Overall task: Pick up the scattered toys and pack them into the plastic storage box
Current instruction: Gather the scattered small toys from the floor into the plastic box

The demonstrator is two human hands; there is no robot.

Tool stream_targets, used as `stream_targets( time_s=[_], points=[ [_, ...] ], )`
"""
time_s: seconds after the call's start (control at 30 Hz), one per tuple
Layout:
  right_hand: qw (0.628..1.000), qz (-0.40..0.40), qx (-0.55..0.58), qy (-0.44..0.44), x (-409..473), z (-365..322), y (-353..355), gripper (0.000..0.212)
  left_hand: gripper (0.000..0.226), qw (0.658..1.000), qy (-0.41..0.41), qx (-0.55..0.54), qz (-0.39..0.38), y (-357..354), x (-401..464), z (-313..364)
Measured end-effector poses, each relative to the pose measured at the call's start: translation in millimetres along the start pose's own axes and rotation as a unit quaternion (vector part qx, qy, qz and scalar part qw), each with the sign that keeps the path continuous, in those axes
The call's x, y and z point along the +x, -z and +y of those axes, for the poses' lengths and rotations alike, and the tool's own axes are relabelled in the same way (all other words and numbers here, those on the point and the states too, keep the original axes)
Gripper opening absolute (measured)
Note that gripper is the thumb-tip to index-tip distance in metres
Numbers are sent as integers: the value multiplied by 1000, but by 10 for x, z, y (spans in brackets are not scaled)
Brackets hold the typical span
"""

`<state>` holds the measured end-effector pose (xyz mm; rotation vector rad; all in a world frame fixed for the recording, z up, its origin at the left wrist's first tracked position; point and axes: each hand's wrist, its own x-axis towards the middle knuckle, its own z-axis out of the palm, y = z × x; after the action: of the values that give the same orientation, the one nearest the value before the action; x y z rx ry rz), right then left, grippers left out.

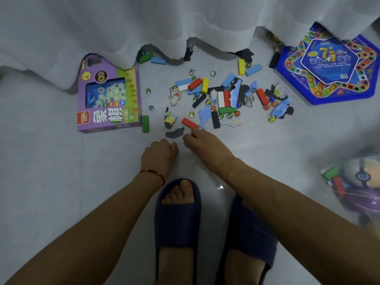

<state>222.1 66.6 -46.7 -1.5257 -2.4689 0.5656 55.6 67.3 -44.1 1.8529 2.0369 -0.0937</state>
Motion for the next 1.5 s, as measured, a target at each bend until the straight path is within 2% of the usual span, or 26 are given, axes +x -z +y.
stream_targets(
  time_s=[0.1,0.13,0.17,0.2,0.27,0.33,0.37,0.4,0.5,0.53,0.63,0.73,0.8,0.87,0.93,1.0,1.1,1.13,1.2,1.33,1.4,1.5],
  points=[
    [1000,-8,25,-2,45,-65,-38,27,47,994,45,-100,-19,52,-14,47],
    [999,-4,44,-22,61,-77,-30,21,47,979,89,-180,-29,67,-23,63],
    [996,2,70,-49,67,-89,5,14,44,945,147,-290,-40,94,-48,98],
    [991,9,109,-81,52,-103,67,13,39,884,210,-413,-61,119,-80,143],
    [969,44,199,-141,-27,-182,257,17,28,720,303,-612,-124,209,-167,260],
    [961,50,215,-166,-141,-307,433,19,25,575,314,-729,-200,282,-212,336],
    [966,28,200,-160,-181,-363,504,20,25,534,298,-755,-237,296,-213,368],
    [973,1,176,-149,-218,-407,543,21,24,520,279,-762,-267,287,-208,388],
    [972,-27,179,-153,-335,-373,625,27,21,525,246,-749,-321,231,-190,505],
    [968,-13,197,-157,-377,-323,655,27,22,511,244,-755,-331,215,-192,559],
    [947,98,212,-221,-515,-26,732,24,21,479,247,-760,-364,187,-187,715],
    [915,219,70,-331,-608,621,714,30,20,478,237,-745,-400,163,-159,838],
    [904,203,-32,-375,-648,1024,690,37,21,475,224,-744,-414,165,-170,902],
    [912,168,-62,-370,-659,1275,636,30,25,471,205,-744,-427,192,-185,964],
    [927,147,-49,-343,-648,1366,593,21,27,481,203,-740,-423,226,-206,1045],
    [926,136,-18,-353,-637,1368,591,19,27,494,213,-737,-409,278,-247,1146],
    [890,157,107,-414,-685,1132,795,18,29,521,211,-732,-385,436,-347,1335],
    [863,186,177,-434,-740,972,949,19,29,528,206,-730,-382,525,-402,1423],
    [782,251,337,-459,-900,620,1337,23,28,542,178,-726,-384,726,-524,1630],
    [561,368,594,-444,-1343,99,2076,21,34,555,136,-692,-441,1182,-797,2203],
    [463,428,656,-414,-1635,57,2431,18,37,562,113,-676,-463,1392,-981,2607],
    [356,496,692,-385,-2148,175,2891,16,43,579,54,-646,-495,1694,-1282,3201]
  ],
)
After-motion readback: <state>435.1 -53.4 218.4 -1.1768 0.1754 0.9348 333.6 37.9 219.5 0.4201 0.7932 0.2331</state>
